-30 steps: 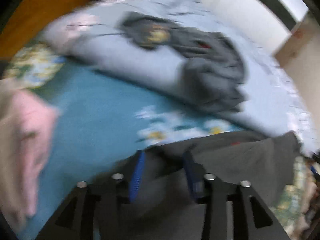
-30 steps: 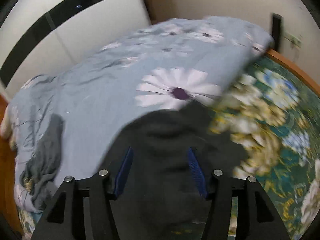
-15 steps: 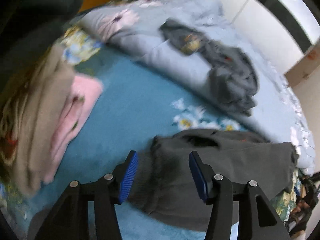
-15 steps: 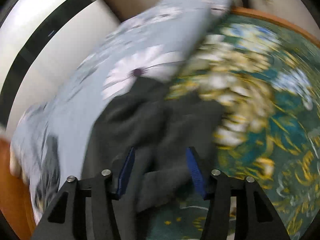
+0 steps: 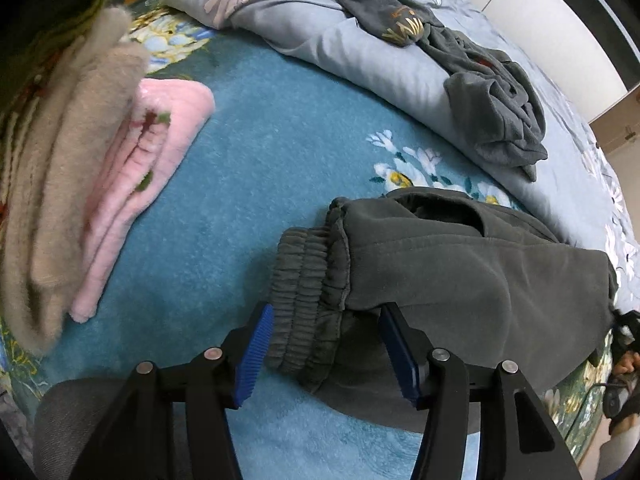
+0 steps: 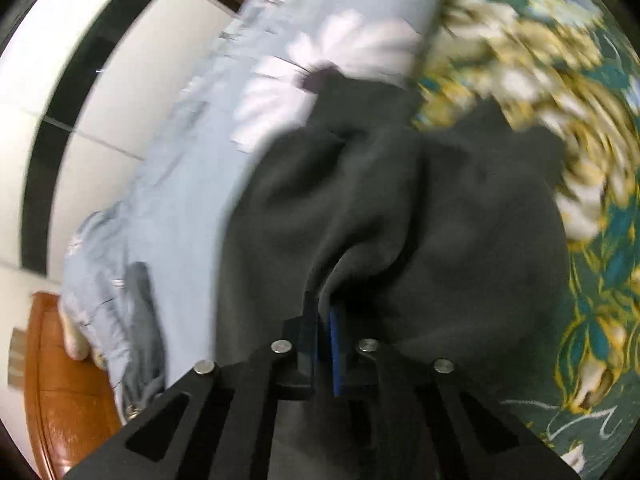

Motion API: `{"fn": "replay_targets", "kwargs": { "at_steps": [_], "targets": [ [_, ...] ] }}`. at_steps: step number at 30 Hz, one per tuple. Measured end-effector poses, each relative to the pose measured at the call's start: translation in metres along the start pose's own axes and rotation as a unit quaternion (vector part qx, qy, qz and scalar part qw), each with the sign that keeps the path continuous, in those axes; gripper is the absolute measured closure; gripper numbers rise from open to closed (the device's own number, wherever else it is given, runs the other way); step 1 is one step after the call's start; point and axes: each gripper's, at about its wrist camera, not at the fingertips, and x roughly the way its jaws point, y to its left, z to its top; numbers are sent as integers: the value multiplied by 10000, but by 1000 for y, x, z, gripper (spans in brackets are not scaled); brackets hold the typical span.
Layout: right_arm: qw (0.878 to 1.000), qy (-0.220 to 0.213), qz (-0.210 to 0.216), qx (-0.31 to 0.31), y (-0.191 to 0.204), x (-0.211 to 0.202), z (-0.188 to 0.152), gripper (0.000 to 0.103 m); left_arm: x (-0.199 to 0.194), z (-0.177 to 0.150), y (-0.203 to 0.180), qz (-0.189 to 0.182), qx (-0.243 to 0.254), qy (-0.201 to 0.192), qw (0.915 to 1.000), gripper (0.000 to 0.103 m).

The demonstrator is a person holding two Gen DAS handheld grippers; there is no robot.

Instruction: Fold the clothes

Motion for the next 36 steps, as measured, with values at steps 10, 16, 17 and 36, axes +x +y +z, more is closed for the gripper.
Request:
{"fn": "replay_targets", "kwargs": {
  "at_steps": [10, 16, 17, 36],
  "targets": [
    [9960, -237, -668, -542, -50, -39, -19, 97, -1, -2, 0, 15, 55, 122, 9999, 43],
    [9980, -545, -255, 182, -78, -50, -11, 46, 1, -11, 10, 181, -201, 268, 9993, 36],
    [9977, -558, -198, 318, -83, -49, -9, 45, 6, -13, 12, 71, -290, 391, 9988, 36],
    [9967, -583, -78, 558, -56, -65, 10, 95, 34, -10, 12, -790, -1000, 431, 9909, 65]
  ]
}}
